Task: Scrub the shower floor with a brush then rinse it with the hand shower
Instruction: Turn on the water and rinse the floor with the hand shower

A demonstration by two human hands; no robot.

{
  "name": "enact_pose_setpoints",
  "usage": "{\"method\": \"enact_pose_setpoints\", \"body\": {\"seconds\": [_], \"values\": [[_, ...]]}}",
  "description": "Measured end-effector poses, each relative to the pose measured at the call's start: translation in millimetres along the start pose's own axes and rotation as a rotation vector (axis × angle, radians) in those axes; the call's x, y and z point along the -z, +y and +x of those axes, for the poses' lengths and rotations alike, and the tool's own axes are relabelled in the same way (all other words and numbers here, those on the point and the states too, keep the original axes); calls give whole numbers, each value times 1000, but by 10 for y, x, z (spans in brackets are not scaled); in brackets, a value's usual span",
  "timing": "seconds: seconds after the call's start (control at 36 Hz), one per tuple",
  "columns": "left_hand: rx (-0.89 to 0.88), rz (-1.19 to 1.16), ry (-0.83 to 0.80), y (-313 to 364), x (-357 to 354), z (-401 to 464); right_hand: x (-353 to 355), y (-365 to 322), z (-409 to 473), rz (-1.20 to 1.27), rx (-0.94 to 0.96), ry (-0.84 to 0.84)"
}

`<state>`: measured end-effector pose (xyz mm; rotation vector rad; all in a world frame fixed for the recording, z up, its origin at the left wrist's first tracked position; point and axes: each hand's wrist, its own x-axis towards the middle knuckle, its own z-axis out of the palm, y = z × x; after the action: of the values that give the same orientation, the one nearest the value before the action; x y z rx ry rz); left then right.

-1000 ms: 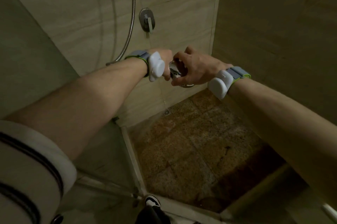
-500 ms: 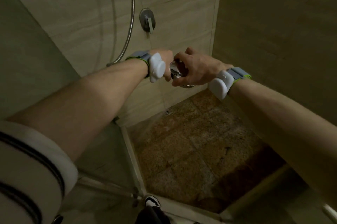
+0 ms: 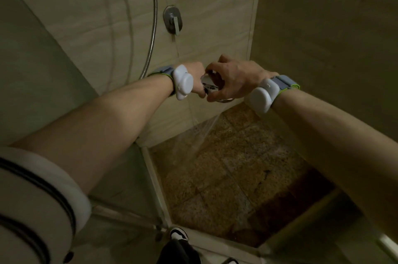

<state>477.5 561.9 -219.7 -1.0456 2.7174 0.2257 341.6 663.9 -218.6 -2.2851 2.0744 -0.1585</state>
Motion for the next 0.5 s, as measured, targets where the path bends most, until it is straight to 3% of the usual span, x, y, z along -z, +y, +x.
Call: {"method": "enact_pose_setpoints", "body": {"seconds": [0.31,0.5], "values": [[9,-133,-12,39,-117,-21,10,38,-35,-24,7,-22],[59,-203,12,19,-108,-38,-16,55,-12,-26,2,54]]}}
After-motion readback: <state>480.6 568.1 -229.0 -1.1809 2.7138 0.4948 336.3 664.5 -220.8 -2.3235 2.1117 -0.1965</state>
